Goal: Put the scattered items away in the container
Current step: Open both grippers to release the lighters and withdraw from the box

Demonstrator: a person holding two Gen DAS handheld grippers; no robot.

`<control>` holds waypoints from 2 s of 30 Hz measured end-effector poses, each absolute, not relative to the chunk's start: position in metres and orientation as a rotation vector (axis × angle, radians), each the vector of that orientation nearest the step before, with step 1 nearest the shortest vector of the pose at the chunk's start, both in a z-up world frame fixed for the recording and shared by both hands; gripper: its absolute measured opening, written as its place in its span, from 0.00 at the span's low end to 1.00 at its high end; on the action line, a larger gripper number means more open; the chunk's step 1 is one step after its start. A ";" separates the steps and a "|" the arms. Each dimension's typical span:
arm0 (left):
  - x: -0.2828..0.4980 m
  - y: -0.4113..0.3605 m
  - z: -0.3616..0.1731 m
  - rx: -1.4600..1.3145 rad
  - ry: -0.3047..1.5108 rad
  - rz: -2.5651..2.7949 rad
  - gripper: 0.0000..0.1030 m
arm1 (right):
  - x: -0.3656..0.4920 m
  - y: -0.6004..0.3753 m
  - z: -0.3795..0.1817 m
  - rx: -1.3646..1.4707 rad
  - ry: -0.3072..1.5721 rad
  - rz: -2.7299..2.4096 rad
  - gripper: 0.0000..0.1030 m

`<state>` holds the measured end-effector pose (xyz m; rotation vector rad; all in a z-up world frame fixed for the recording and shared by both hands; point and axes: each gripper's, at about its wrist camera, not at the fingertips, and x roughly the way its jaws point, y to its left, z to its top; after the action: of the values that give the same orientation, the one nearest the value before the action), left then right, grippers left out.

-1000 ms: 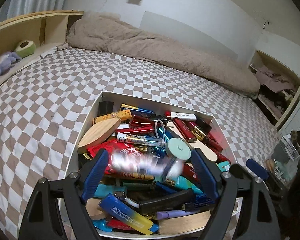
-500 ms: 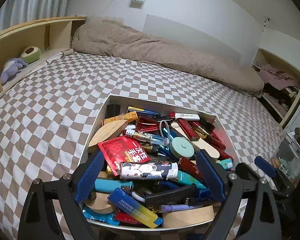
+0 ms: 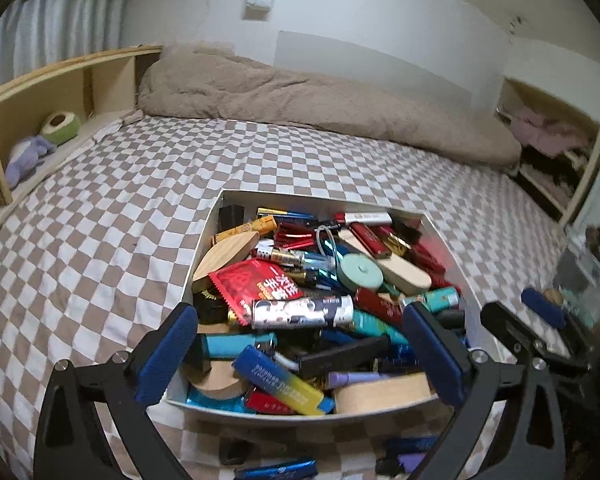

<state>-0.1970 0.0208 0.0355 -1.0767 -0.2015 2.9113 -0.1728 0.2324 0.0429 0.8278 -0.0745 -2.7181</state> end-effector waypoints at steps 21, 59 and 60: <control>-0.156 0.019 0.036 -1.021 -0.057 2.985 1.00 | -0.126 0.230 0.045 0.843 -0.058 -2.753 0.91; -0.073 -0.005 0.024 -0.965 -0.114 3.032 1.00 | -0.053 0.245 0.032 0.899 -0.097 -2.820 1.00; -0.072 -0.005 0.020 -0.975 -0.111 3.029 1.00 | -0.052 0.244 0.029 0.906 -0.098 -2.819 1.00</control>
<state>-0.0721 -0.0051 0.0196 -0.9750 -0.1112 3.0289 -0.0523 0.2441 0.0292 0.9061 -0.0985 -2.8188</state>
